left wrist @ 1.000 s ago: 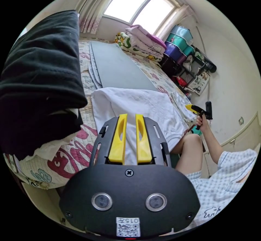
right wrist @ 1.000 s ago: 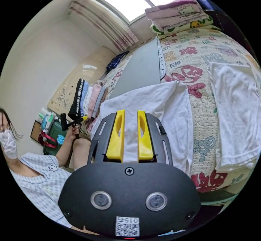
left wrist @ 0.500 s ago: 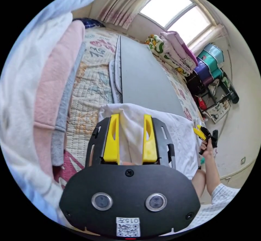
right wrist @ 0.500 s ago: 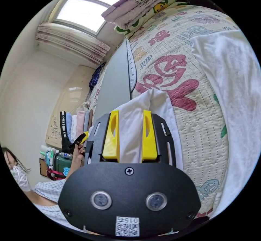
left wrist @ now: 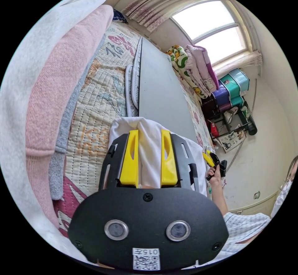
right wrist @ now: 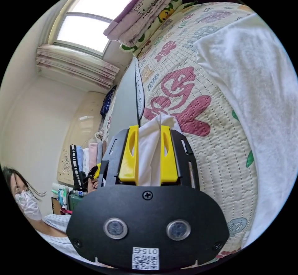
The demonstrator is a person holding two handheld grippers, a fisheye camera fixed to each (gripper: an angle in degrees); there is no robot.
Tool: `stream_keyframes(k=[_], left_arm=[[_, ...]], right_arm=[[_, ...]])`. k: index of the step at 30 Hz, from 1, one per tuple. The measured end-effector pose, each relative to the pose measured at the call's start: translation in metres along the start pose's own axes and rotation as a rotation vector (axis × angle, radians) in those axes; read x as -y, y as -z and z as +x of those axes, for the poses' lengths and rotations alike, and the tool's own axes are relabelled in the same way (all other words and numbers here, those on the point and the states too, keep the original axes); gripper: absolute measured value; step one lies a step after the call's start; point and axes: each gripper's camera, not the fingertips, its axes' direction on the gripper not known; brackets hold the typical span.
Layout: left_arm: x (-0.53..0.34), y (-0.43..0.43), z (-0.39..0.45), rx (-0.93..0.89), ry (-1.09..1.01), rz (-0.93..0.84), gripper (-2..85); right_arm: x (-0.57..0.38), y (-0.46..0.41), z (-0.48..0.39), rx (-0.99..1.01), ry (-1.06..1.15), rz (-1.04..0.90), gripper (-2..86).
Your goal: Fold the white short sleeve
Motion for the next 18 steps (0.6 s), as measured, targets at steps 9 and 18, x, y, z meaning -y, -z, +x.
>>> stream_keyframes(k=[9, 18], left_arm=[[0.005, -0.009, -0.013, 0.014, -0.021, 0.037, 5.0], [0.016, -0.013, -0.014, -0.027, -0.078, 0.098, 0.2]], right_arm=[[0.000, -0.016, -0.013, -0.054, 0.060, -0.069, 6.6], [-0.029, 0.017, -0.038, -0.140, 0.090, 0.101, 0.5]])
